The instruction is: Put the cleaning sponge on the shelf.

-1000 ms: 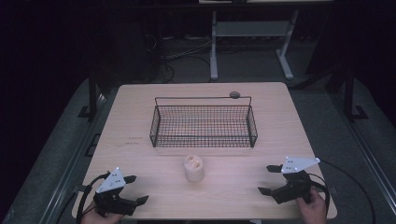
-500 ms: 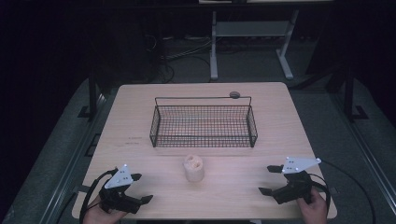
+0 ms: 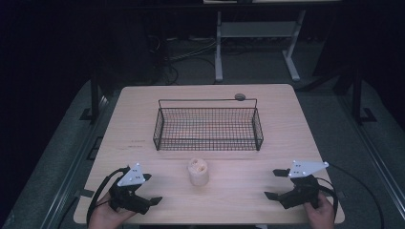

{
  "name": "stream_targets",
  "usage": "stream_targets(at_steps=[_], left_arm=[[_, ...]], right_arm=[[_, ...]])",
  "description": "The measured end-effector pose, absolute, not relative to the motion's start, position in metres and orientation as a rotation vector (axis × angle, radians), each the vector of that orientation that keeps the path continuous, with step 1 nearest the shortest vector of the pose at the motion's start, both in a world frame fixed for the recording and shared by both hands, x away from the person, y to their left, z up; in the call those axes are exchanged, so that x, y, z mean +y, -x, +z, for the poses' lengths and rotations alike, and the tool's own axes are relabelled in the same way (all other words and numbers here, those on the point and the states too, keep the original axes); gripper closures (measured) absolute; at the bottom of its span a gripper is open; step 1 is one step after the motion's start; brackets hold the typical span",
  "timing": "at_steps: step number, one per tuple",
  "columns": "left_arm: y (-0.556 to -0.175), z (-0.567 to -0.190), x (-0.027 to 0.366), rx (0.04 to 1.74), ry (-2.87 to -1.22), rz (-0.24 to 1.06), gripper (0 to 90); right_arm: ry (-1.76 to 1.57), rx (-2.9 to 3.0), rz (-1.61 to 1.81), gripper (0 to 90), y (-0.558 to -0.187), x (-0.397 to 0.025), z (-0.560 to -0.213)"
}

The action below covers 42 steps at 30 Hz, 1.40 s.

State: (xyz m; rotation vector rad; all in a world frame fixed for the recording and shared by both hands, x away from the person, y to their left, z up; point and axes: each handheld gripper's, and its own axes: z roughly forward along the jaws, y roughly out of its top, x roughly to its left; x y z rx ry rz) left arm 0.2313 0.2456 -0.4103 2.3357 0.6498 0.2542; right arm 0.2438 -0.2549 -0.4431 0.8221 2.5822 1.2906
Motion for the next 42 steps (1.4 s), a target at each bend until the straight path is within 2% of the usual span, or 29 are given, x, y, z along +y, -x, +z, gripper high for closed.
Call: stream_targets(at_steps=[42], left_arm=[[-0.266, -0.399, 0.194, 0.519, -2.443, 0.19, 15.8]], right_arm=[[-0.817, 2.573, 1.314, 13.8, -0.243, -0.256, -0.442]])
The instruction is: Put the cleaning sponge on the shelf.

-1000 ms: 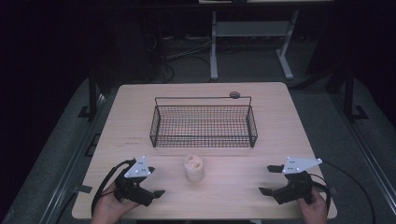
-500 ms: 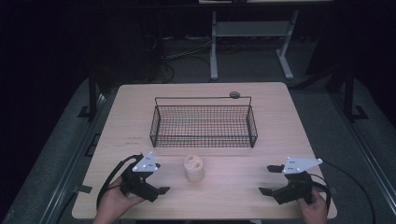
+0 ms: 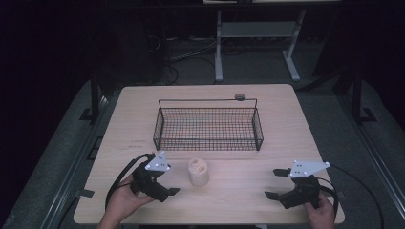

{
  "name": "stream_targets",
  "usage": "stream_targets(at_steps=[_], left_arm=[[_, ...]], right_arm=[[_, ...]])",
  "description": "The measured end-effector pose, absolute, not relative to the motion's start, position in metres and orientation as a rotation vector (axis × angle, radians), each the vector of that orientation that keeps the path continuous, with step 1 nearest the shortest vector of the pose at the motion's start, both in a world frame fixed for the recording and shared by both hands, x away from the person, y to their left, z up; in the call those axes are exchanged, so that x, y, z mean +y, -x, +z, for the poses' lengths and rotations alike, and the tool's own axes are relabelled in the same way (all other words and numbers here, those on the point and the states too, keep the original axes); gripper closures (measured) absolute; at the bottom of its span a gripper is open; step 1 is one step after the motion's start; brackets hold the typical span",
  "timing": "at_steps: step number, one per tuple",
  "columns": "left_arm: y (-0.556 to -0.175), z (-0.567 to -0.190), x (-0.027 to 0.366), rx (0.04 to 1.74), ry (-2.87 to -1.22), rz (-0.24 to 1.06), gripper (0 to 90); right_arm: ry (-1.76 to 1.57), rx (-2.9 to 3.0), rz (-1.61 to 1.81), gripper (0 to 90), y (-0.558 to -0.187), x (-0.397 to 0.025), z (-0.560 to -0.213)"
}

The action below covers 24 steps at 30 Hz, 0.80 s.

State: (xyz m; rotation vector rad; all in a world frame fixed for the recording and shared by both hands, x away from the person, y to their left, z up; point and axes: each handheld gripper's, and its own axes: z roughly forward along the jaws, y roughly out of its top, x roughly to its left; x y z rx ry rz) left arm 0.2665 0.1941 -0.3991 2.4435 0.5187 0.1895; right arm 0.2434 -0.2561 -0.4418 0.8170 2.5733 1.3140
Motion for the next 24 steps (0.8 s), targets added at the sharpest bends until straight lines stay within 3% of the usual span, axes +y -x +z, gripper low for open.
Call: stream_targets(at_steps=[24], left_arm=[[-0.289, -0.395, 0.169, 0.478, -2.457, 0.157, 15.8]], right_arm=[[-0.809, 2.572, 1.323, 13.8, -0.243, -0.256, -0.442]])
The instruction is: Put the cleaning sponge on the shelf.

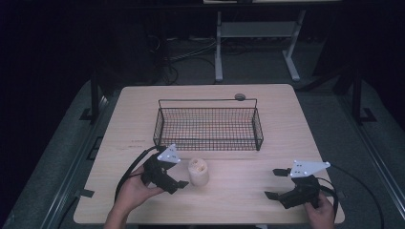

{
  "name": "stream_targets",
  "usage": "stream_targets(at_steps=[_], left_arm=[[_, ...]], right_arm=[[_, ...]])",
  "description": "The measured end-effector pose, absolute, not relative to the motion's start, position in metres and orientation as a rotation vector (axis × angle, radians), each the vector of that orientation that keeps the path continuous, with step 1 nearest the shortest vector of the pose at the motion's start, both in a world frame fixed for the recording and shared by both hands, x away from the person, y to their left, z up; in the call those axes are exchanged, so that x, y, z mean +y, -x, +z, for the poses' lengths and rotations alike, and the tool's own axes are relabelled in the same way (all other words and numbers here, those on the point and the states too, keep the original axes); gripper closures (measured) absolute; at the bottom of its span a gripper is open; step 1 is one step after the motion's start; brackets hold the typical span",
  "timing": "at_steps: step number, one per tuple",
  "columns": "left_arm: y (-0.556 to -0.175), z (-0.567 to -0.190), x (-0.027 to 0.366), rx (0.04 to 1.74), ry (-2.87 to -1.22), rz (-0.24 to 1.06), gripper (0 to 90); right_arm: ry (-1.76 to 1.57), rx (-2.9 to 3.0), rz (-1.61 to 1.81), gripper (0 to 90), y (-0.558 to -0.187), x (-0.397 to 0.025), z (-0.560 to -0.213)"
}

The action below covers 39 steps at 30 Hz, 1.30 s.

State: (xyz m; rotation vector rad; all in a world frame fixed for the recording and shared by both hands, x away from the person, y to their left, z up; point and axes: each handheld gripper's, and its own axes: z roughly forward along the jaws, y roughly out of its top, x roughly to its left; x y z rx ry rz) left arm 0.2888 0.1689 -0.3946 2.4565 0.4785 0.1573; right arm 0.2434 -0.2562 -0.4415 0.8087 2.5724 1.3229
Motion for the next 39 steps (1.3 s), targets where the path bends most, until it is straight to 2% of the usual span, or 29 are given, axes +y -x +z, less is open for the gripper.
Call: stream_targets(at_steps=[39], left_arm=[[-0.31, -0.401, 0.137, 0.448, -2.494, 0.102, 15.8]], right_arm=[[-0.807, 2.566, 1.341, 13.8, -0.244, -0.257, -0.441]])
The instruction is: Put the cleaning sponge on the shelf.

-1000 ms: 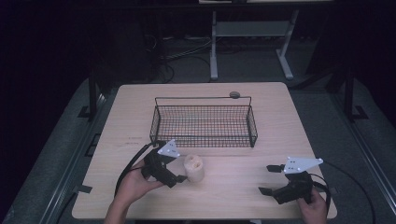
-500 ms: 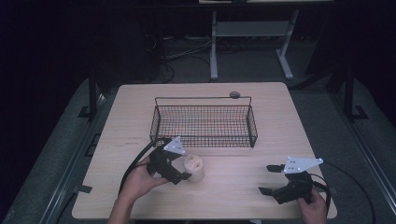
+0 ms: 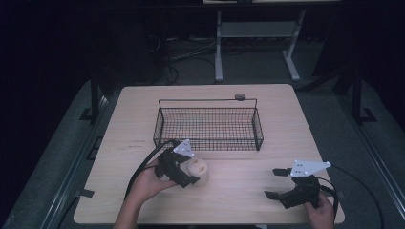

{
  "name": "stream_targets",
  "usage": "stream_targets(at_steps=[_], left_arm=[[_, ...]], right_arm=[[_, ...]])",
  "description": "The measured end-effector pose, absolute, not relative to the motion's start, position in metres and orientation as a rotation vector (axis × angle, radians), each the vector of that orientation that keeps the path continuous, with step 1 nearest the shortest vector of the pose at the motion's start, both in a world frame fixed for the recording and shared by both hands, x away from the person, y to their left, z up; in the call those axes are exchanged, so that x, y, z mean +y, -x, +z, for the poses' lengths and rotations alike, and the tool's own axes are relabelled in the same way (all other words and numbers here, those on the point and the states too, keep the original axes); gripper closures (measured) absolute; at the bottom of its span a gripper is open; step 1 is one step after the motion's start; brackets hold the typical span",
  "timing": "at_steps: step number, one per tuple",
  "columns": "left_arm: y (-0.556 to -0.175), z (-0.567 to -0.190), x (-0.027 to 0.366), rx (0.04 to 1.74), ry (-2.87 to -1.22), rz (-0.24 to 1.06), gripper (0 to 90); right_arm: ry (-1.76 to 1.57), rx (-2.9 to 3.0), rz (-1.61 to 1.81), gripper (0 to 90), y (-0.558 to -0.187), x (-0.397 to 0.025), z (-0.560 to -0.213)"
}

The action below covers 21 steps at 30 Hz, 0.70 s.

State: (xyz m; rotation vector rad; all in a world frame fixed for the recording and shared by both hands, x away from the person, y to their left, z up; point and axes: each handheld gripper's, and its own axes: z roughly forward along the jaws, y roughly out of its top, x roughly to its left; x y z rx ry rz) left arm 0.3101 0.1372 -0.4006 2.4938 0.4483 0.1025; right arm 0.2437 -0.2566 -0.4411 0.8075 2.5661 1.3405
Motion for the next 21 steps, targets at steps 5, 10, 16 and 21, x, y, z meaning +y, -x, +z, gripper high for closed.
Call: stream_targets(at_steps=[5, 10, 16, 21], left_arm=[[-0.312, -0.401, 0.136, 0.453, -2.497, 0.099, 15.8], [-0.314, -0.404, 0.131, 0.459, -2.501, 0.086, 15.8], [-0.317, -0.408, 0.127, 0.456, -2.501, 0.074, 15.8], [-0.319, -0.41, 0.125, 0.451, -2.519, 0.075, 16.9]], right_arm=[[-0.807, 2.564, 1.343, 13.8, -0.244, -0.257, -0.441], [-0.806, 2.563, 1.345, 13.8, -0.244, -0.257, -0.441], [-0.807, 2.563, 1.346, 13.7, -0.244, -0.257, -0.441], [-0.809, 2.559, 1.348, 13.8, -0.245, -0.258, -0.441]])
